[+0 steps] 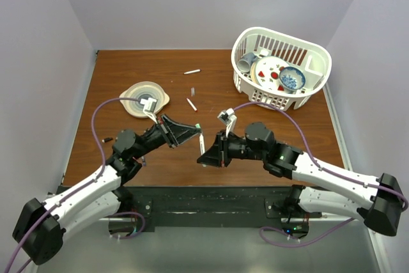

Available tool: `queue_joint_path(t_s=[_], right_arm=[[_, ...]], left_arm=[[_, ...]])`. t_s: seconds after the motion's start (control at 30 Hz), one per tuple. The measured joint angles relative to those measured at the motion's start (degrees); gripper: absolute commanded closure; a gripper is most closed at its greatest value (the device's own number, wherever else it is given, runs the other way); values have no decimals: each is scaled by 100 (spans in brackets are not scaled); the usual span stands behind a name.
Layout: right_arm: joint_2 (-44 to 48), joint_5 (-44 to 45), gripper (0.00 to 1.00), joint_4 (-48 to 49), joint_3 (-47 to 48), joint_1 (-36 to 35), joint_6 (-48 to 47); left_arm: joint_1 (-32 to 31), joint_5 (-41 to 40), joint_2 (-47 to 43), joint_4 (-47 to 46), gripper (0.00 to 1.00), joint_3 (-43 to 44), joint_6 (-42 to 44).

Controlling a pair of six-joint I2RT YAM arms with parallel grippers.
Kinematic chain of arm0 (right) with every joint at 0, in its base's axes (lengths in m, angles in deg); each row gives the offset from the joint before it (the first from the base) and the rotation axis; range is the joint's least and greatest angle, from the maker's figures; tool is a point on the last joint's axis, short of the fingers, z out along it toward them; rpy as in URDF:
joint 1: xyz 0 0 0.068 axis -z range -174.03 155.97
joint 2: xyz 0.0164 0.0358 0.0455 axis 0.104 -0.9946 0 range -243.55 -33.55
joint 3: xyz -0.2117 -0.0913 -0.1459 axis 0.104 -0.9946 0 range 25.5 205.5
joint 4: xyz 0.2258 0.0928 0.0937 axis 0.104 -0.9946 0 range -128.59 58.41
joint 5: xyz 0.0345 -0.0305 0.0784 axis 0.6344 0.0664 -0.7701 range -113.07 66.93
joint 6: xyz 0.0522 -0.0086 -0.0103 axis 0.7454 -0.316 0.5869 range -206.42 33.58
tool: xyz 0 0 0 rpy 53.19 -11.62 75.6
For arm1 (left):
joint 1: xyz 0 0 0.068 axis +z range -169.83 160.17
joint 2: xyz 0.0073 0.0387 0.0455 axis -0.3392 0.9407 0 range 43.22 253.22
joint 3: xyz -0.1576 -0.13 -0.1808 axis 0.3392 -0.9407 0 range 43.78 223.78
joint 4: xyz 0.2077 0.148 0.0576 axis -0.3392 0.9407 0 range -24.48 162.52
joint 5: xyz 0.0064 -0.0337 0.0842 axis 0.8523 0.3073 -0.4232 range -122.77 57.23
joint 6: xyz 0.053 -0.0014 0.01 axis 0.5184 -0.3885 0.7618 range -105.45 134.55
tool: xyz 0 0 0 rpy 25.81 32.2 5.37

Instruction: Insert the pens into the pen caps

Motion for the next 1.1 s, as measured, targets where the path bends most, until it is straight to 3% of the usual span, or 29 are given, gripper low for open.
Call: queue_joint_path(t_s=[0.17,0.3,0.4,0.73,0.83,0.9,0.93,1.03,1.1], right_arm=[[131,-85,100,-94,0,-50,-9],[192,-116,100,-348,33,-63,-234],[195,-114,100,-721,212,-70,-542],[186,-153,100,-953,531,-96,-1029],[184,-168,100,-957,544,-98,-1073],[184,-184,100,-955,549,-96,-1091],[184,-195,100,-946,549,-96,-1097],[181,-120,100,-787,612,-37,-1104],[184,-122,100,-634,643,-4,-1102]], left_arm=[[-9,146,-160,11,100,-37,103],[-20,396,-92,-96,86,-63,153],[-22,527,-42,-269,83,-85,153],[-22,621,-140,-575,84,-98,-20],[-22,623,-140,-612,77,-105,-61],[-22,629,-140,-673,65,-125,-92],[-22,671,-140,-721,54,-149,-131],[-57,918,-175,-949,39,-317,-238],[-76,1043,-247,-1071,37,-442,-319]])
